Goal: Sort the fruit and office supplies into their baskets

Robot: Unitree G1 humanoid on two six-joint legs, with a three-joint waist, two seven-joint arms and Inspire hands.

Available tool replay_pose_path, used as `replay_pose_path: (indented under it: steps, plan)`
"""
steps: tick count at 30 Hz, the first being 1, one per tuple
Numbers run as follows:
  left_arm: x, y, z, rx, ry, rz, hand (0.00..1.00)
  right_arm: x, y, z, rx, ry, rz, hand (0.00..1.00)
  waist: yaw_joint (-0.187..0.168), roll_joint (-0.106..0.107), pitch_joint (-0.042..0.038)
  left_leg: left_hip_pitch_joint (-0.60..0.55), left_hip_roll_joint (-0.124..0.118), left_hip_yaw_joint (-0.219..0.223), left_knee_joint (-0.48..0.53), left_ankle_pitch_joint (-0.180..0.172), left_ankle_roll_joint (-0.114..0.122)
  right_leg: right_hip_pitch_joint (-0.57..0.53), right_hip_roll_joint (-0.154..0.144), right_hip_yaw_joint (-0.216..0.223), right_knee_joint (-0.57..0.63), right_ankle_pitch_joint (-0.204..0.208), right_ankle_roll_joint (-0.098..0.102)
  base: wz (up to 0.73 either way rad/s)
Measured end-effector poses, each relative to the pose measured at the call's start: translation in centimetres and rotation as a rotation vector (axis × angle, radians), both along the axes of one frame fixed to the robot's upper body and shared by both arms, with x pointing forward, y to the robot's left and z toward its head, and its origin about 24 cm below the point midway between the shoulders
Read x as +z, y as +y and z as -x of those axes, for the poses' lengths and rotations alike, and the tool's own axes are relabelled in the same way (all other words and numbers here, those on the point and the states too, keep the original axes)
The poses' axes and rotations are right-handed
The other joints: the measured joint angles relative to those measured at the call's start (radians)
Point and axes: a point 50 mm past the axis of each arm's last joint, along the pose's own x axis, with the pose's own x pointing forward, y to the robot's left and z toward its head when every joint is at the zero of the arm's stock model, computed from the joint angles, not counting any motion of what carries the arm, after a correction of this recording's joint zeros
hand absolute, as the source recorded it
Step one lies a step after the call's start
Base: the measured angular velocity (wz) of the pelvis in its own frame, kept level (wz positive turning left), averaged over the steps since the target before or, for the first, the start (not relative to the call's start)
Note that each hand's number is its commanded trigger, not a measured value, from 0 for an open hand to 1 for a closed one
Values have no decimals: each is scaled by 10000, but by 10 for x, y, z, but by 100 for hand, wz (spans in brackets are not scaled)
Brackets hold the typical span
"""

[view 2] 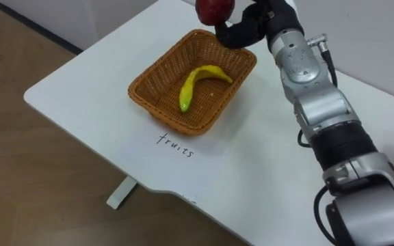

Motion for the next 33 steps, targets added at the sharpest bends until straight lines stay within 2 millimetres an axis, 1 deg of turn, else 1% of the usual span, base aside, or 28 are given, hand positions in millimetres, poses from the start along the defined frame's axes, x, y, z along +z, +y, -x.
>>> replay_pose_path:
  steps: [1, 2, 3, 4, 6, 9, 20, 21, 22, 23, 24, 25, 26, 27, 28, 33]
  plan:
    - [0, 0, 0, -8, -8, 2, 0, -1, 0, 0, 25, 26, 94, 100, 28, -24, 1, 2, 2, -4, -6, 0, 0, 0, 4, 4, 1, 0, -1, 5]
    - [0, 0, 0, -13, 3, 1, 0, -4, 1, 0, 52, 117, 299, 100, 65, -79, -12, 17, 2, -25, -35, 1, -2, 1, 8, 12, 12, 1, -2, 0]
    - [0, 0, 1, 0, 46, -15, 0, -7, 3, 0, 84, 211, 477, 100, 117, -139, -7, 46, 11, -23, -66, 1, -2, 4, 13, 24, 12, 1, -2, 0]
    - [0, 0, 1, 7, 75, -17, 0, -9, 4, 0, 111, 250, 528, 100, 148, -163, 3, 54, 13, -25, -76, 1, -2, 5, 13, 24, 12, 1, -2, 0]
    - [-1, 0, 3, 32, 175, -15, 0, -12, 5, 0, 174, 422, 555, 100, 225, -240, 49, 73, 14, -34, -110, 1, -2, 5, 9, 20, 12, 5, -3, 0]
    - [0, 2, 3, 40, 236, -62, 0, -13, 5, 0, 116, 553, 578, 100, 301, -306, 75, 82, 13, -69, -142, -1, 0, 8, 6, 16, 13, 6, -1, 0]
    - [0, 2, 4, 63, 297, -55, 0, -13, 5, 0, 224, 582, 950, 100, 222, -309, 85, 101, 9, -102, -137, -7, 0, 58, 7, -14, 10, 8, 2, 0]
    - [0, 2, 4, 62, 307, -53, 0, -14, 5, 0, 231, 600, 958, 100, 186, -291, 95, 110, 9, -93, -132, -11, 1, 67, 5, -11, 8, 8, 2, 0]
    - [0, 2, 4, 67, 305, -54, 0, -14, 5, 0, 238, 602, 969, 96, 186, -291, 94, 110, 10, -94, -132, -11, 1, 67, 5, -8, 8, 8, 2, 0]
    - [0, 2, 4, 80, 300, -53, 0, -14, 5, 0, 270, 616, 989, 79, 167, -295, 90, 109, 10, -93, -127, -11, 1, 68, 3, -9, 9, 9, 2, 0]
    - [0, 3, 4, 145, 286, -49, 0, -14, 5, 0, 308, 631, 1001, 56, 154, -290, 90, 110, 10, -94, -125, -11, 1, 71, 3, -10, 10, 9, 2, 0]
    - [0, 3, 4, 174, 281, -53, 0, -14, 5, 0, 319, 636, 1007, 51, 151, -286, 91, 112, 10, -92, -125, -11, 0, 73, 3, -10, 10, 9, 1, 0]
    - [0, 4, 4, 223, 270, -59, 0, -14, 5, 0, 319, 640, 1012, 12, 85, -279, 94, 111, 9, -85, -123, -11, 0, 73, 2, -14, 13, 9, 1, 0]
    - [0, 4, 4, 240, 267, -64, 0, -14, 5, 0, 318, 640, 1014, 3, 59, -280, 89, 107, 9, -83, -119, -11, 0, 71, 1, -17, 13, 9, 1, 0]
    - [0, 4, 4, 241, 266, -64, 0, -14, 5, 0, 317, 640, 1014, 0, 55, -277, 87, 105, 8, -82, -118, -11, 0, 70, 0, -17, 13, 9, 1, 0]
    - [0, 4, -4, 56, 164, -65, 0, -14, 5, 0, 272, 591, 1205, 0, 4, -226, 63, 116, 11, -37, -115, -11, 1, 68, 1, -8, 14, 12, -2, 0]
